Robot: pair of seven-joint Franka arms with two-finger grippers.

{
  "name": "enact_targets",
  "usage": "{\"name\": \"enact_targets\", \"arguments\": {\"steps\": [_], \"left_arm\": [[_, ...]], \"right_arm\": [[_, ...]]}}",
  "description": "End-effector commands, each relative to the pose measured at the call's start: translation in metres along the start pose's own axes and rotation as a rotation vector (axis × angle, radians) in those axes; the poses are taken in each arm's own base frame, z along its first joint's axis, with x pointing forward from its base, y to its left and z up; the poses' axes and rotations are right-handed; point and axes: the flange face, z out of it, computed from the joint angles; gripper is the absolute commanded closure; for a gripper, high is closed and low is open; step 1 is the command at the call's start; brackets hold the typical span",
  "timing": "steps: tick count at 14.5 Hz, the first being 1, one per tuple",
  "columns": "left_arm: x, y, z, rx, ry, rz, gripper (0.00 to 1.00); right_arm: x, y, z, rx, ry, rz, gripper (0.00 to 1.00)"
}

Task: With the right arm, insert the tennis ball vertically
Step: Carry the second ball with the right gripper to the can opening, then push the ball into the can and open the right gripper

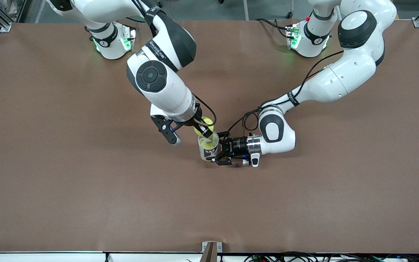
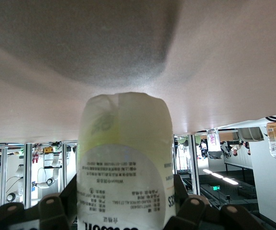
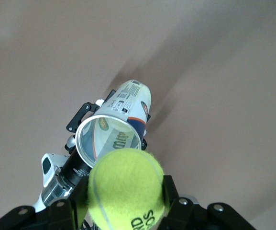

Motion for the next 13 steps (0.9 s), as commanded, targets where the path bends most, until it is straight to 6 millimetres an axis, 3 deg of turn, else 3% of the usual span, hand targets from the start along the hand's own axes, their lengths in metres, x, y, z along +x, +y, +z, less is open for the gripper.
{"name": "enact_targets", "arguments": {"steps": [1, 7, 10, 11, 12, 13], "left_arm": [[-0.004, 0.002, 0.004, -0.016, -0.011, 0.004, 0.23], [-0.004, 0.002, 0.004, -0.016, -0.011, 0.004, 0.23], [-0.004, 0.002, 0.004, -0.016, -0.011, 0.004, 0.23], [-0.004, 0.002, 0.004, -0.016, -0.011, 0.004, 0.23], [-0.004, 0.002, 0.004, -0.016, -0.011, 0.004, 0.23], [-0.004, 0.002, 0.004, -0.016, -0.011, 0.004, 0.23]], "right_arm": [[-0.002, -0.004, 0.001, 0.015, 0.011, 0.020, 0.99], [0.006, -0.013, 0.025, 0.062, 0.036, 0.019, 0.98], [0.018, -0.013, 0.024, 0.064, 0.038, 0.024, 0.91], [0.019, -0.013, 0.024, 0.064, 0.039, 0.025, 0.78], [0.020, -0.013, 0.024, 0.065, 0.041, 0.029, 0.27], [0.020, -0.013, 0.024, 0.062, 0.055, 0.021, 0.01]]}}
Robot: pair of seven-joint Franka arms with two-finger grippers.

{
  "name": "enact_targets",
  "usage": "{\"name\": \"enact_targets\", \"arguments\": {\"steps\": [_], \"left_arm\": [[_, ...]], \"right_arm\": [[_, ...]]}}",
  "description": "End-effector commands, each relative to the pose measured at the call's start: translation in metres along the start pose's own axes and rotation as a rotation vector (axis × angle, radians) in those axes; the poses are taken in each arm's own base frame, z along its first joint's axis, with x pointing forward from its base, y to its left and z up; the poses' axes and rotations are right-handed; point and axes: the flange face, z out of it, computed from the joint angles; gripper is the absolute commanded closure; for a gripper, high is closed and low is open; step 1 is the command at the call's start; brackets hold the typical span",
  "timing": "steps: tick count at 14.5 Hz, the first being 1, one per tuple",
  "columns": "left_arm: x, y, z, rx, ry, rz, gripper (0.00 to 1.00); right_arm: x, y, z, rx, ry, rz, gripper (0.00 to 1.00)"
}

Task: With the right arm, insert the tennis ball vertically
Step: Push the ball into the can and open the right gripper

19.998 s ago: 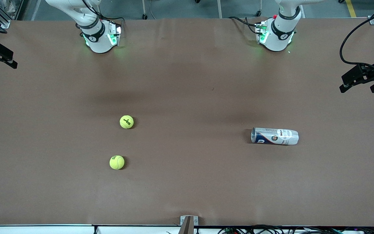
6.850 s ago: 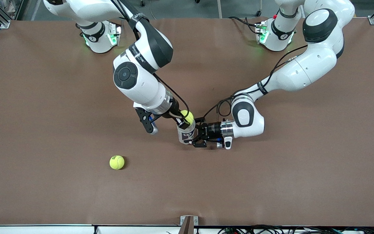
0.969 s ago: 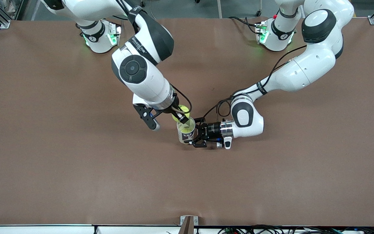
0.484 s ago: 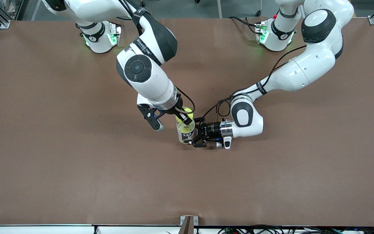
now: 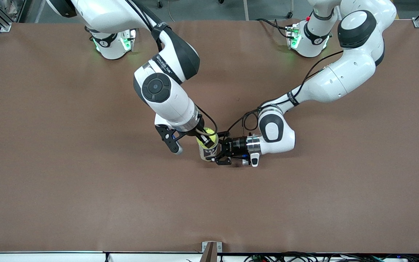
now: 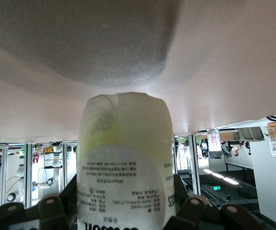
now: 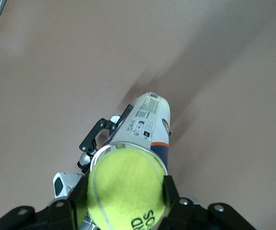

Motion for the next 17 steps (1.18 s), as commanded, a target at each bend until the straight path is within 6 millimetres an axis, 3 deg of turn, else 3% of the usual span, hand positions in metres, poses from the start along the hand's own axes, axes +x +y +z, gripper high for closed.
{"name": "enact_targets", "arguments": {"steps": [1, 4, 7, 11, 17], "left_arm": [[-0.003, 0.002, 0.003, -0.017, -0.011, 0.004, 0.23], [-0.004, 0.001, 0.004, -0.016, -0.011, 0.004, 0.23], [0.000, 0.000, 0.004, -0.014, -0.003, 0.004, 0.23], [0.008, -0.002, 0.004, -0.008, 0.015, 0.004, 0.23], [0.011, -0.003, 0.005, -0.009, 0.021, -0.006, 0.23]], "right_arm": [[0.001, -0.001, -0.008, 0.010, 0.032, -0.004, 0.00], [0.002, -0.002, -0.013, 0.015, 0.034, -0.009, 0.00], [0.032, -0.001, -0.021, 0.008, 0.042, 0.015, 0.00], [0.104, 0.013, -0.041, -0.053, 0.045, -0.151, 0.00], [0.238, 0.082, -0.116, -0.205, -0.017, -0.457, 0.00]]}}
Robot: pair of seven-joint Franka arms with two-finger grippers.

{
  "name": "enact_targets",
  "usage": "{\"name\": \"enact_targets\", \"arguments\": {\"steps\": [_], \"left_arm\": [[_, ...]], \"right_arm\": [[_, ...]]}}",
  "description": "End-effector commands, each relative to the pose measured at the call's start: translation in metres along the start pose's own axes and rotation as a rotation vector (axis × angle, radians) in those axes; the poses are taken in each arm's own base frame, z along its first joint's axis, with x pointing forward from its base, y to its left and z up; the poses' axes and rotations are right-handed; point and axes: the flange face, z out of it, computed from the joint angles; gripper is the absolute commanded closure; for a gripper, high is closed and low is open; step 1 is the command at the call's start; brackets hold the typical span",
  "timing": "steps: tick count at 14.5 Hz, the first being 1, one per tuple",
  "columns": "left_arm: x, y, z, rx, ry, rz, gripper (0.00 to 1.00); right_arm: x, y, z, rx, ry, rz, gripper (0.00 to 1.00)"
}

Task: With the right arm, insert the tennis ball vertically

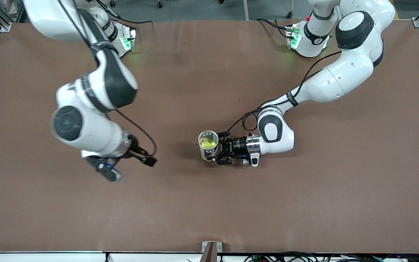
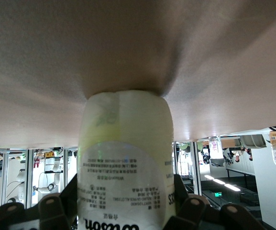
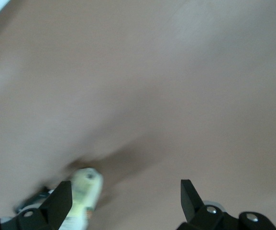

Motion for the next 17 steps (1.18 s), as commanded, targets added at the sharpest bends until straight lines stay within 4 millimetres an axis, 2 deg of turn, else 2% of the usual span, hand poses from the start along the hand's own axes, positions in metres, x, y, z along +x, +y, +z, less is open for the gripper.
{"name": "enact_targets", "arguments": {"steps": [1, 4, 10, 13, 15, 17], "left_arm": [[-0.003, 0.000, 0.005, -0.011, -0.004, 0.004, 0.19], [-0.003, 0.000, 0.005, -0.012, -0.005, 0.003, 0.00], [-0.007, 0.004, 0.002, -0.022, -0.007, -0.008, 0.00], [-0.004, 0.010, -0.007, -0.039, -0.006, -0.017, 0.00], [-0.009, 0.011, -0.011, -0.040, -0.006, -0.014, 0.00], [-0.005, 0.011, -0.016, -0.043, -0.003, -0.026, 0.00]], "right_arm": [[0.027, 0.059, -0.032, -0.041, -0.028, -0.155, 0.00], [0.057, 0.117, -0.057, -0.117, -0.044, -0.305, 0.00], [0.093, 0.208, -0.101, -0.155, -0.076, -0.530, 0.00], [0.107, 0.240, -0.117, -0.141, -0.066, -0.564, 0.00], [0.110, 0.246, -0.120, -0.144, -0.059, -0.559, 0.00], [0.113, 0.249, -0.121, -0.155, -0.051, -0.552, 0.00]]}}
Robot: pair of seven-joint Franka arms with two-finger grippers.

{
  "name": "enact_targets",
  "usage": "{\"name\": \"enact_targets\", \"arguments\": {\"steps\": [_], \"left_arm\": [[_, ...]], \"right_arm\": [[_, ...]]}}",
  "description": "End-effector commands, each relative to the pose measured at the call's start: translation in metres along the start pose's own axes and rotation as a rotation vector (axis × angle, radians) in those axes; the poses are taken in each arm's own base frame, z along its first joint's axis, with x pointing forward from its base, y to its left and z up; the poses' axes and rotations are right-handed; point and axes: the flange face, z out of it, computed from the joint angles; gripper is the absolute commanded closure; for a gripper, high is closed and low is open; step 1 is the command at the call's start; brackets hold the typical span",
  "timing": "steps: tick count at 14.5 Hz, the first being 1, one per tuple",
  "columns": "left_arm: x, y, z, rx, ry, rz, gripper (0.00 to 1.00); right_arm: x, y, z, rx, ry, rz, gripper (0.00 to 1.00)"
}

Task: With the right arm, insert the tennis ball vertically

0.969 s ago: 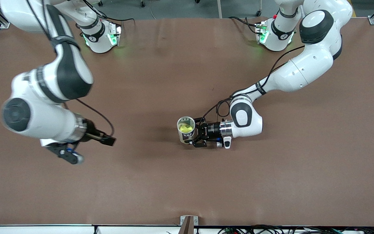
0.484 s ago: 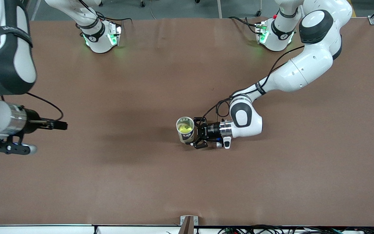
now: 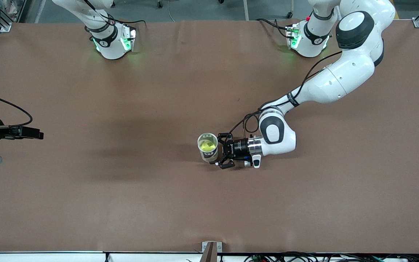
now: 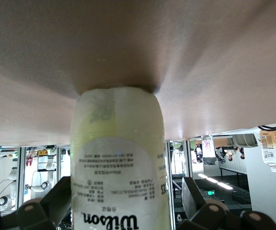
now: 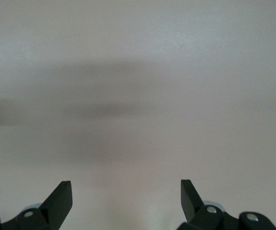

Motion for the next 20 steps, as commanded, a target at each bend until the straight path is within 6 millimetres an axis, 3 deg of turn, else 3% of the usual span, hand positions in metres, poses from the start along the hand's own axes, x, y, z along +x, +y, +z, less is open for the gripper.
{"name": "enact_targets", "arguments": {"steps": [1, 7, 11, 17, 20], "left_arm": [[-0.005, 0.000, -0.008, -0.012, 0.004, -0.015, 0.00], [0.002, -0.007, -0.027, -0.001, 0.024, -0.026, 0.00], [-0.001, -0.003, -0.047, -0.012, 0.032, -0.027, 0.00], [-0.042, 0.014, -0.104, -0.035, 0.074, 0.068, 0.00], [-0.064, 0.031, -0.149, -0.050, 0.154, 0.162, 0.00]], "right_arm": [[-0.008, 0.000, -0.003, -0.033, 0.002, -0.010, 0.00], [-0.013, -0.017, -0.013, -0.035, 0.015, -0.031, 0.00], [-0.037, -0.018, -0.039, -0.036, 0.023, -0.034, 0.00], [-0.066, -0.025, -0.050, -0.053, 0.040, -0.032, 0.00], [-0.090, -0.025, -0.048, -0.059, 0.067, -0.031, 0.00]]}}
